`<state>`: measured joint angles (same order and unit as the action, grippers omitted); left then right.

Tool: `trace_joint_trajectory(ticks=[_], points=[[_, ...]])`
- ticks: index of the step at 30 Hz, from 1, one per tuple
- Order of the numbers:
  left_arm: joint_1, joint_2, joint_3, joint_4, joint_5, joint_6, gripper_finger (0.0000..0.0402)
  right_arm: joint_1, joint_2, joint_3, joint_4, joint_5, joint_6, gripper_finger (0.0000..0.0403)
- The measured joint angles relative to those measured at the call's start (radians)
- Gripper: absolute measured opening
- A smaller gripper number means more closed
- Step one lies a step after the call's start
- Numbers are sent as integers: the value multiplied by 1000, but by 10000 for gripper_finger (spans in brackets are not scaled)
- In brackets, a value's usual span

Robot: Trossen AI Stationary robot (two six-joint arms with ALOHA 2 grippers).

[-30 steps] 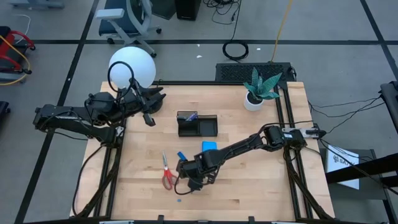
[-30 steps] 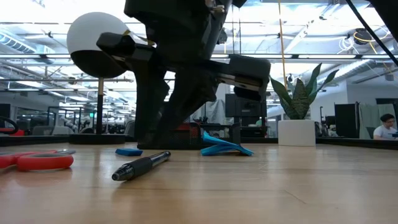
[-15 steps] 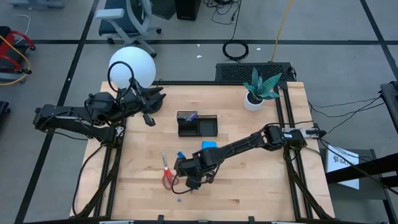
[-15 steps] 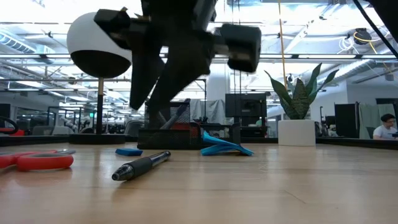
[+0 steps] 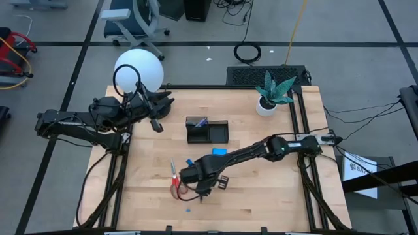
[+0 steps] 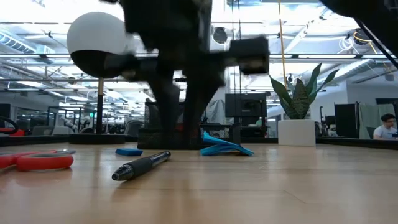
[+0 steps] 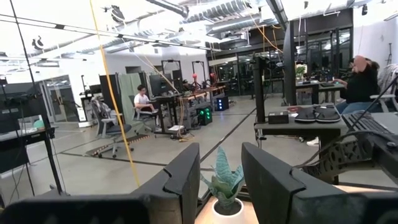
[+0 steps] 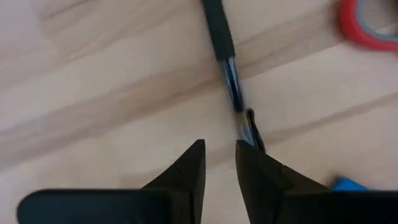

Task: Pick and place office supplies into organizer
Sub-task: Put the black pen into the black mesh organizer

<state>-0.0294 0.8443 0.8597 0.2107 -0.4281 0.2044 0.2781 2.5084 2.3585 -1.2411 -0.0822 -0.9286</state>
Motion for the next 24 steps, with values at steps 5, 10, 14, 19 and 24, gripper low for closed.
trace_joint_trajectory(ticks=[5,10,14,19,24], points=[[0,0,0,0,0,0,127,5,39,0,3,-18,0,82],[0,0,0,0,1,0,127,11,41,-2,81,6,-32,83],[0,0,0,0,1,0,127,13,41,-2,110,7,-63,83],[0,0,0,0,1,0,127,16,40,-2,116,71,-106,89],[0,0,0,1,1,0,127,18,34,-2,118,138,-113,90]])
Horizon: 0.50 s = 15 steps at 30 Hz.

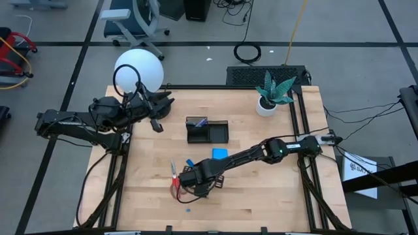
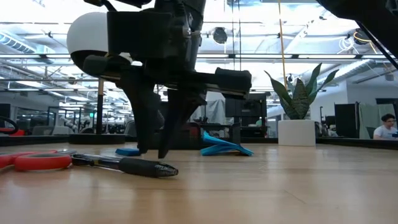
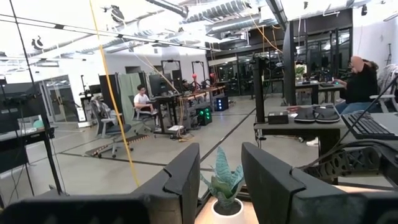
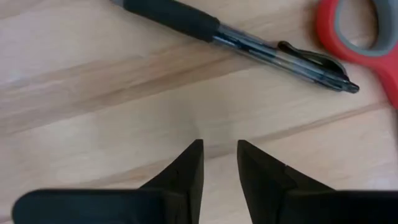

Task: Pick and place office supplies into organizer
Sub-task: Put the black pen into the black mesh organizer

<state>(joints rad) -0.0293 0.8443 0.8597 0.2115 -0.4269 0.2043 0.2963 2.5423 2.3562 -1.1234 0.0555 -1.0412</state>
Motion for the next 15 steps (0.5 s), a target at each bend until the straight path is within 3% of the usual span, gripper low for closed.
trace_joint_trajectory(ticks=[7,15], points=[[0,0,0,-1,0,0,127,42,0,0,-2,1,-43,89],[0,0,0,0,0,0,127,76,-27,0,59,73,-176,87]])
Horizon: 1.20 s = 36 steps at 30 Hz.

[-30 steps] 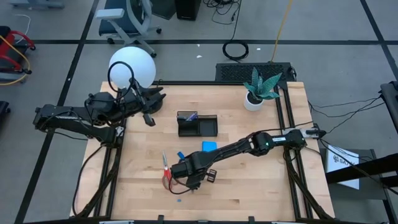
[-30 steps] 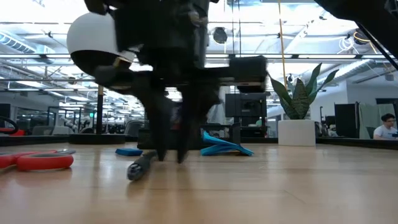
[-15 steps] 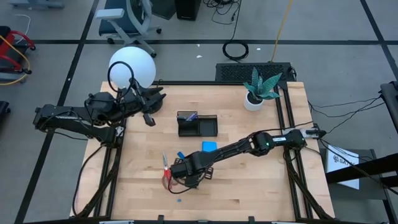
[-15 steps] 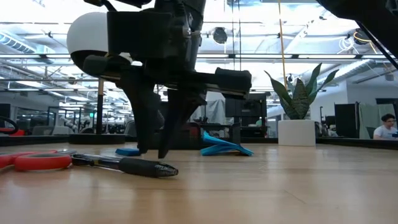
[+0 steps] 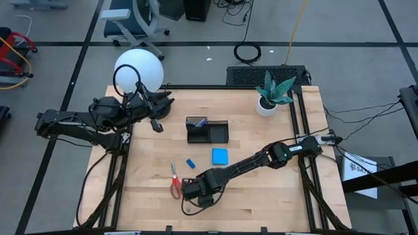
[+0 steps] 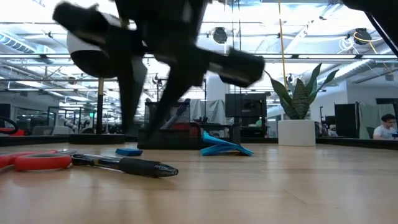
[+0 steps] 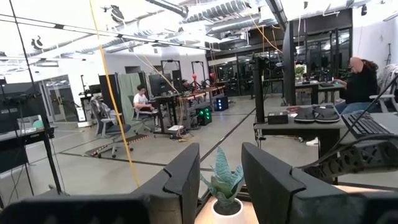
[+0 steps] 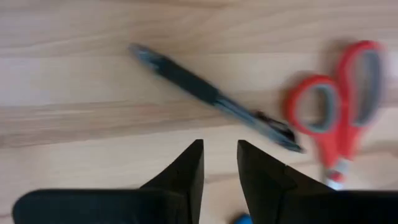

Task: Pick and place office supplies into organizer
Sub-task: Put the black pen into the black mesh organizer

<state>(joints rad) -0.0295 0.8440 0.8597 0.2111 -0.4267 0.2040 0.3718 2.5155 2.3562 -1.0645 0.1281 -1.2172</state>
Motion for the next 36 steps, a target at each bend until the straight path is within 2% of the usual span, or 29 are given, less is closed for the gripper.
trace_joint_trajectory(ticks=[3,6,8,16,19,24,29,36], points=[[0,0,0,0,0,-1,127,-6,-22,0,32,-2,25,82],[0,0,0,0,0,0,127,-13,-40,0,95,-8,147,74],[0,0,0,0,0,-1,127,-20,-55,0,116,-48,254,69],[0,0,0,0,0,0,127,-25,-63,0,166,-101,998,54],[0,0,0,0,0,-1,127,-27,-63,0,135,-166,1190,52],[0,0,0,0,0,-1,127,-32,-63,0,129,-232,1392,52],[0,0,0,0,0,-1,127,-46,-63,0,129,-232,1530,47],[0,0,0,0,0,0,127,-53,-54,0,74,-131,1675,45]])
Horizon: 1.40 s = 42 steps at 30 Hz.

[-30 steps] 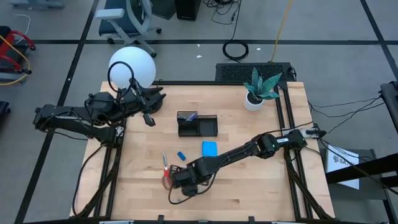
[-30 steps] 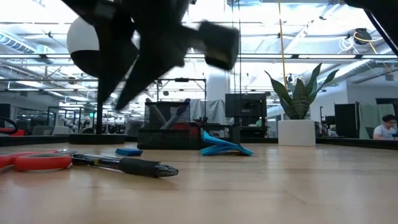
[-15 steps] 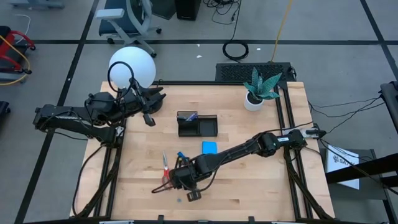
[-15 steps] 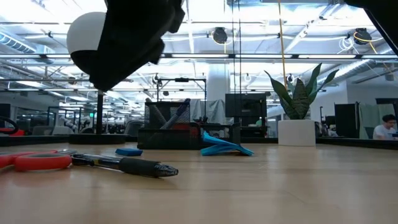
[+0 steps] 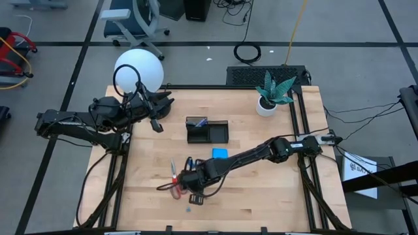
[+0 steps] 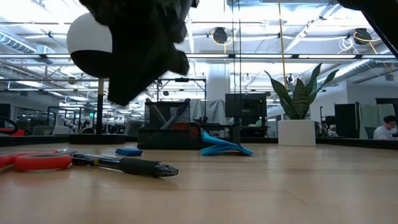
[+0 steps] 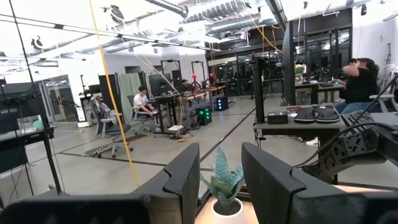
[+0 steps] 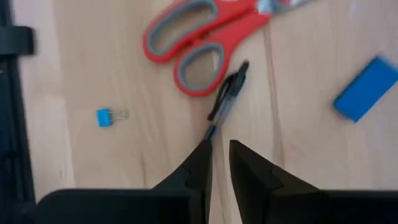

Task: Pick and place office supplies into organizer
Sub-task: Put the black pen into the black mesh organizer

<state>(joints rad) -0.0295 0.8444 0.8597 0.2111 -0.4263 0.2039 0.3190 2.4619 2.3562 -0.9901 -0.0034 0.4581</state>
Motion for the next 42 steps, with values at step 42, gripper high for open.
trace_joint_trajectory(ticks=[42], points=[[0,0,0,0,0,0,127,5,119,2,-230,-27,209,59]])
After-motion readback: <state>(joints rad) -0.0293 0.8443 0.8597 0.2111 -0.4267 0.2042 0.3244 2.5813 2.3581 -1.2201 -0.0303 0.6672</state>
